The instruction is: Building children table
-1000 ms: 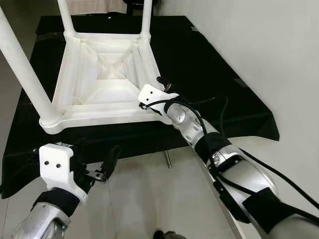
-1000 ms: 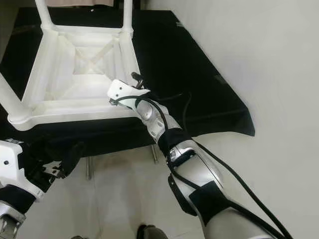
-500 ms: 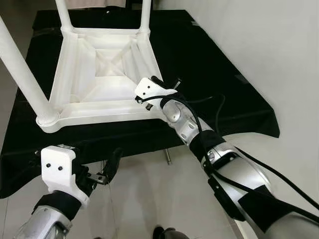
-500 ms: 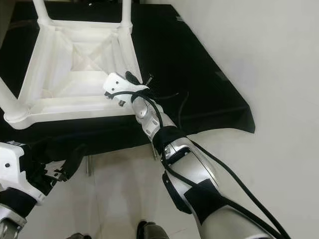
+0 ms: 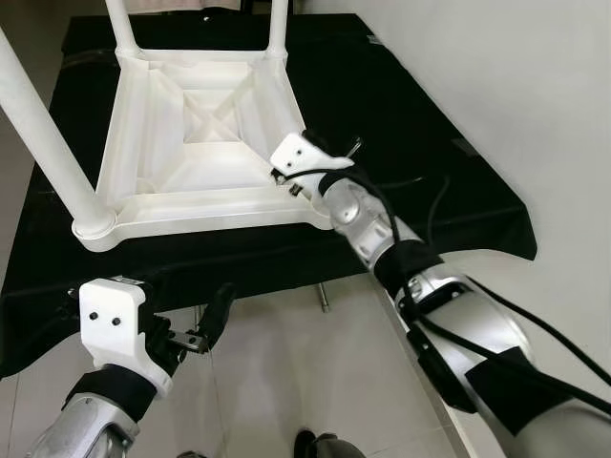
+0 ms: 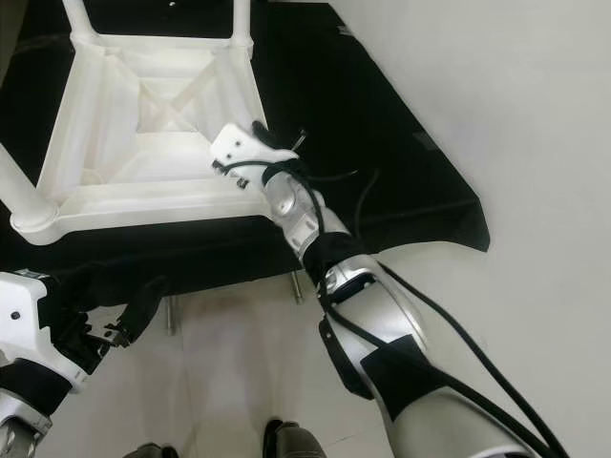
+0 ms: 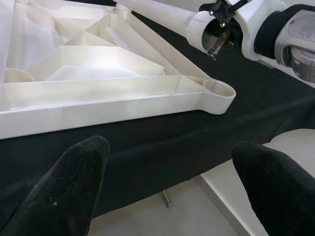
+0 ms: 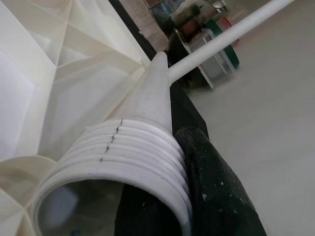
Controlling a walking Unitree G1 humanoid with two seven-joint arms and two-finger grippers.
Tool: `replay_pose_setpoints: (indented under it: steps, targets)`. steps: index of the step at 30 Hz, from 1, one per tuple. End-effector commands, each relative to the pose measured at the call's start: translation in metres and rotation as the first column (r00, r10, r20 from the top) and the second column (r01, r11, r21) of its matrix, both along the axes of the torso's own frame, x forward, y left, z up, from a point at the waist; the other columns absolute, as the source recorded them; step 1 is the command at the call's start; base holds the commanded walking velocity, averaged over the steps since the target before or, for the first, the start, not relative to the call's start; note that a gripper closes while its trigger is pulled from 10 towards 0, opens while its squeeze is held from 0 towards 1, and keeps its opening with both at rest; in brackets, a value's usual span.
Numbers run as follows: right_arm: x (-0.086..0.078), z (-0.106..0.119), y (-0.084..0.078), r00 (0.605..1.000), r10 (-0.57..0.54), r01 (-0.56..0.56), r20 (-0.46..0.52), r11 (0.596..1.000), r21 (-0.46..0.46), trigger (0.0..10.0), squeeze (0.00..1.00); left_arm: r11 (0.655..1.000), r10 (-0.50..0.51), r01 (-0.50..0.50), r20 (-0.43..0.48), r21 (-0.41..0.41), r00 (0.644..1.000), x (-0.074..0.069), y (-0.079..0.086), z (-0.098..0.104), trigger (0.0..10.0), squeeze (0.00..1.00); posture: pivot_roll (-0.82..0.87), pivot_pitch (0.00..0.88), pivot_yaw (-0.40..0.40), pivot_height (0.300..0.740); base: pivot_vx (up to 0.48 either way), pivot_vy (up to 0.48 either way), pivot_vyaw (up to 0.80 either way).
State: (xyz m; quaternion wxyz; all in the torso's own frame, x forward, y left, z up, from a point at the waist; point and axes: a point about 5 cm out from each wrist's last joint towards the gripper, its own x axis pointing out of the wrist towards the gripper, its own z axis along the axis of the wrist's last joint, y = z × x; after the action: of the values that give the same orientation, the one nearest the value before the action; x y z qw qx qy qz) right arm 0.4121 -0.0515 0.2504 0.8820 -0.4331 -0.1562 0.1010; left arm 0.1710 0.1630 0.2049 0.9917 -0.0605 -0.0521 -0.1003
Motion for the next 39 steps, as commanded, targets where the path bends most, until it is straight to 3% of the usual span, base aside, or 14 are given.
replay_pose_setpoints:
  steps: [1, 14, 16, 25, 27, 28, 29, 31, 32, 34, 35, 36, 37, 39]
  targets:
    - [0.001, 0.011, -0.006, 0.999, 0.0, -0.002, 0.033, 0.998, 0.055, 0.0, 0.0, 1.0, -0.005, 0.005, -0.002, -0.007, 1.0, -0.003, -0.002, 0.001, 10.0, 0.0, -0.04, 0.204, -0.137, 0.74, 0.0, 0.0, 0.0]
    - [0.005, 0.029, -0.035, 0.997, 0.07, -0.06, -0.014, 0.926, 0.374, 0.0, 0.0, 1.0, -0.001, 0.001, 0.0, -0.007, 1.0, -0.001, 0.001, 0.001, 10.0, 0.0, -0.04, 0.186, -0.132, 0.74, 0.0, 0.0, 0.0]
    - [0.003, 0.041, -0.062, 0.978, 0.207, -0.156, -0.014, 0.778, 0.608, 0.0, 0.0, 0.999, 0.004, -0.001, 0.042, -0.055, 0.999, 0.003, 0.005, 0.009, 10.0, 0.0, -0.06, 0.169, -0.124, 0.74, 0.0, 0.0, 0.0]
    - [0.003, 0.041, -0.062, 0.978, 0.207, -0.156, -0.014, 0.778, 0.608, 0.0, 0.0, 0.999, 0.004, -0.001, 0.042, -0.055, 0.999, 0.003, 0.005, 0.009, 10.0, 0.0, -0.06, 0.169, -0.124, 0.74, 0.0, 0.0, 0.0]
    - [0.003, 0.043, -0.078, 0.968, 0.251, -0.176, -0.011, 0.709, 0.683, 0.0, 0.0, 0.995, 0.008, -0.002, 0.063, -0.095, 0.998, 0.007, 0.007, 0.014, 10.0, 0.0, -0.06, 0.161, -0.118, 0.74, 0.0, 0.0, 0.0]
    - [-0.004, 0.036, -0.111, 0.948, 0.318, -0.183, 0.017, 0.501, 0.846, 10.0, 0.0, 0.96, -0.029, 0.067, 0.141, -0.272, 0.99, 0.03, 0.005, 0.027, 10.0, 1.0, -0.08, 0.124, -0.085, 0.74, 0.0, 0.0, 0.0]
    - [-0.013, 0.03, -0.134, 0.929, 0.363, -0.204, 0.071, 0.344, 0.916, 10.0, 0.0, 0.907, -0.059, 0.136, 0.199, -0.398, 0.978, 0.045, 0.003, 0.038, 10.0, 1.0, -0.08, 0.122, -0.083, 0.74, 0.0, 0.0, 0.0]
    - [-0.013, 0.03, -0.134, 0.929, 0.363, -0.204, 0.071, 0.344, 0.916, 10.0, 0.0, 0.907, -0.059, 0.136, 0.199, -0.398, 0.978, 0.045, 0.003, 0.038, 10.0, 1.0, -0.08, 0.122, -0.083, 0.74, 0.0, 0.0, 0.0]
    - [-0.024, 0.025, -0.147, 0.907, 0.398, -0.237, 0.14, 0.205, 0.95, 10.0, 0.0, 0.835, -0.089, 0.209, 0.25, -0.508, 0.964, 0.056, -0.001, 0.048, 10.0, 1.0, -0.1, 0.116, -0.074, 0.74, 0.0, 0.0, 0.0]
    - [-0.024, 0.025, -0.147, 0.907, 0.398, -0.237, 0.14, 0.205, 0.95, 10.0, 0.0, 0.835, -0.089, 0.209, 0.25, -0.508, 0.964, 0.056, -0.001, 0.048, 10.0, 1.0, -0.1, 0.116, -0.074, 0.74, 0.0, 0.0, 0.0]
    - [-0.035, 0.021, -0.155, 0.88, 0.421, -0.268, 0.22, 0.058, 0.962, 10.0, 0.0, 0.762, -0.118, 0.271, 0.286, -0.587, 0.951, 0.064, -0.005, 0.055, 10.0, 1.0, -0.1, 0.113, -0.067, 0.74, 0.0, 0.0, 0.0]
    - [-0.035, 0.021, -0.155, 0.88, 0.421, -0.268, 0.22, 0.058, 0.962, 10.0, 0.0, 0.762, -0.118, 0.271, 0.286, -0.587, 0.951, 0.064, -0.005, 0.055, 10.0, 1.0, -0.1, 0.113, -0.067, 0.74, 0.0, 0.0, 0.0]
    - [-0.042, 0.016, -0.157, 0.868, 0.421, -0.281, 0.265, -0.026, 0.959, 10.0, 0.0, 0.716, -0.139, 0.311, 0.309, -0.625, 0.941, 0.067, -0.007, 0.059, 10.0, 1.0, -0.11, 0.106, -0.061, 0.74, 0.0, 0.0, 0.0]
    - [-0.042, 0.016, -0.157, 0.868, 0.421, -0.281, 0.265, -0.026, 0.959, 10.0, 0.0, 0.716, -0.139, 0.311, 0.309, -0.625, 0.941, 0.067, -0.007, 0.059, 10.0, 1.0, -0.11, 0.106, -0.061, 0.74, 0.0, 0.0, 0.0]
